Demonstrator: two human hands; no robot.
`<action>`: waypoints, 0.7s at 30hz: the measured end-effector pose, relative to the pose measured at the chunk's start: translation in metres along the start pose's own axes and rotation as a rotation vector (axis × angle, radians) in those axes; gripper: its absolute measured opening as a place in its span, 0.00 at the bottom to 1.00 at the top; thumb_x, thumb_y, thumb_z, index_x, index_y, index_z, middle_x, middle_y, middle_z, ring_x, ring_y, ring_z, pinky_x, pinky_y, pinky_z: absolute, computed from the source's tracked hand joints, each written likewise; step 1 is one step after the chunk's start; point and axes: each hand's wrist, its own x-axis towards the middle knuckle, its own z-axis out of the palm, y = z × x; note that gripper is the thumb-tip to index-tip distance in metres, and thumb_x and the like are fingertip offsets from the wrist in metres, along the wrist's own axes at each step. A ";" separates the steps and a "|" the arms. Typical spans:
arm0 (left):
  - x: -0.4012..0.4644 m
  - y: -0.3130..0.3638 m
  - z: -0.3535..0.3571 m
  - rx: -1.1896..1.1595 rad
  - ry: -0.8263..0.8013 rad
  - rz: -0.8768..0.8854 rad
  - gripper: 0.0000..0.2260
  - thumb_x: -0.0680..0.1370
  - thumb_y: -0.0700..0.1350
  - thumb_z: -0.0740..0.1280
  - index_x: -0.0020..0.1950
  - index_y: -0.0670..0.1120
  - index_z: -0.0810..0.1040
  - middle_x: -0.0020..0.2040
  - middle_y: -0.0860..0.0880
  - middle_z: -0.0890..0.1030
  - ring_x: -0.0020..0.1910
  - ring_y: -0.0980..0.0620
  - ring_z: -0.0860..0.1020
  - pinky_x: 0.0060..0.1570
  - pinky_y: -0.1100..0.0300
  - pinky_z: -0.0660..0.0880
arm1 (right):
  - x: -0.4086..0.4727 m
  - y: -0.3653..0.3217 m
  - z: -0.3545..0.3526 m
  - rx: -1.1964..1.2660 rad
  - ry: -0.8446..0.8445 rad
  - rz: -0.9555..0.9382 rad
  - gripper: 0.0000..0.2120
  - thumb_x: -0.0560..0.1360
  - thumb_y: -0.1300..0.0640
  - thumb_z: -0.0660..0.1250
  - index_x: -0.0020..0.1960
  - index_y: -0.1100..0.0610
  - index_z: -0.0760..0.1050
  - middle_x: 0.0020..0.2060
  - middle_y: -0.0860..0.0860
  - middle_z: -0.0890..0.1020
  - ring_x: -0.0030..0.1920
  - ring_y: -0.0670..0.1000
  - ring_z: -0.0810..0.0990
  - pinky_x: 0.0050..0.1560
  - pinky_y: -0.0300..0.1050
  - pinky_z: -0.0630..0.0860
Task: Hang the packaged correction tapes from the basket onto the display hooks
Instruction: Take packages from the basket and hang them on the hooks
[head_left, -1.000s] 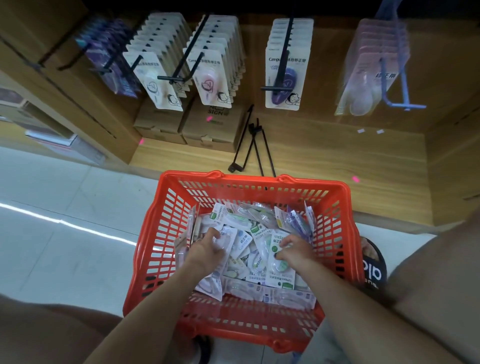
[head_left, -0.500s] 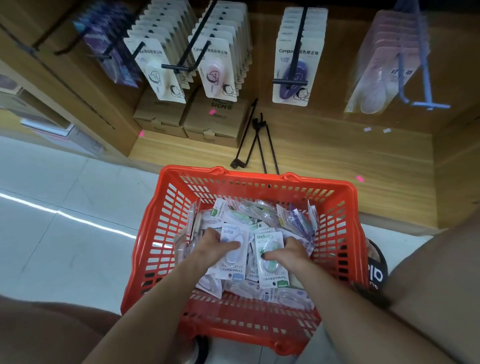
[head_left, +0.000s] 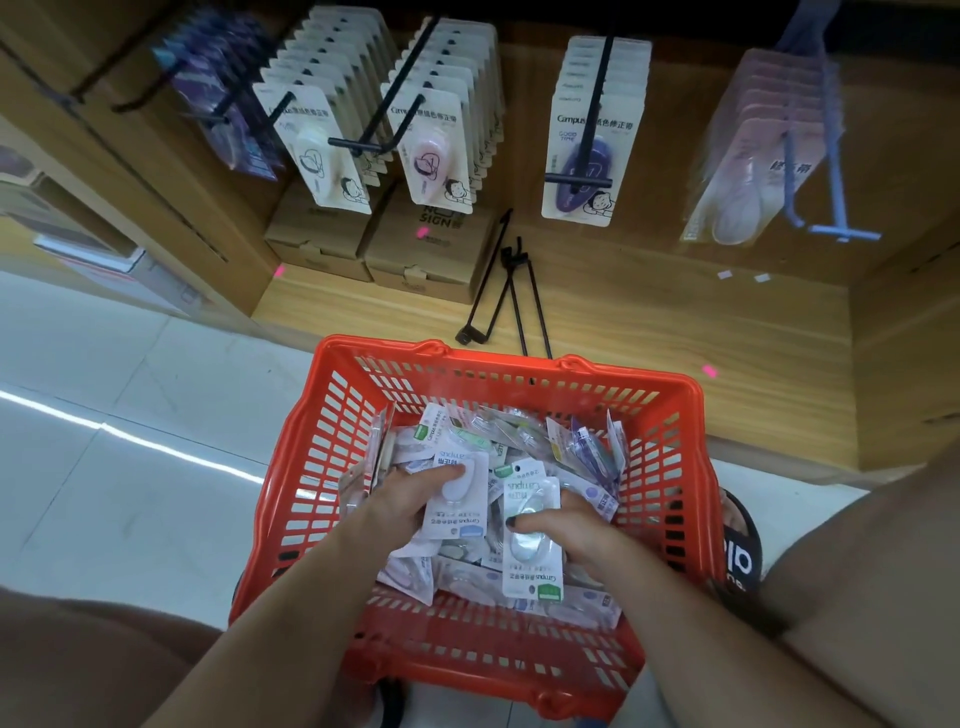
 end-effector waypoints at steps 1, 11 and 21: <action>-0.002 0.002 0.000 -0.038 -0.047 -0.008 0.18 0.79 0.44 0.75 0.67 0.41 0.82 0.60 0.40 0.85 0.59 0.37 0.84 0.60 0.38 0.81 | -0.002 -0.002 0.000 -0.003 -0.014 -0.003 0.19 0.73 0.59 0.78 0.63 0.56 0.79 0.55 0.52 0.87 0.52 0.54 0.87 0.51 0.52 0.84; -0.037 0.005 0.005 -0.074 0.023 0.087 0.17 0.83 0.38 0.67 0.71 0.33 0.72 0.53 0.38 0.82 0.49 0.42 0.82 0.49 0.50 0.83 | -0.036 -0.011 -0.006 -0.013 -0.054 -0.029 0.18 0.75 0.59 0.77 0.63 0.58 0.79 0.56 0.54 0.86 0.56 0.56 0.85 0.63 0.58 0.80; -0.035 -0.004 0.019 0.026 0.123 0.054 0.22 0.81 0.45 0.72 0.69 0.33 0.75 0.53 0.36 0.82 0.51 0.39 0.82 0.50 0.50 0.78 | -0.038 -0.006 -0.013 -0.078 -0.027 -0.018 0.42 0.68 0.54 0.81 0.77 0.58 0.66 0.72 0.56 0.75 0.70 0.58 0.76 0.68 0.53 0.74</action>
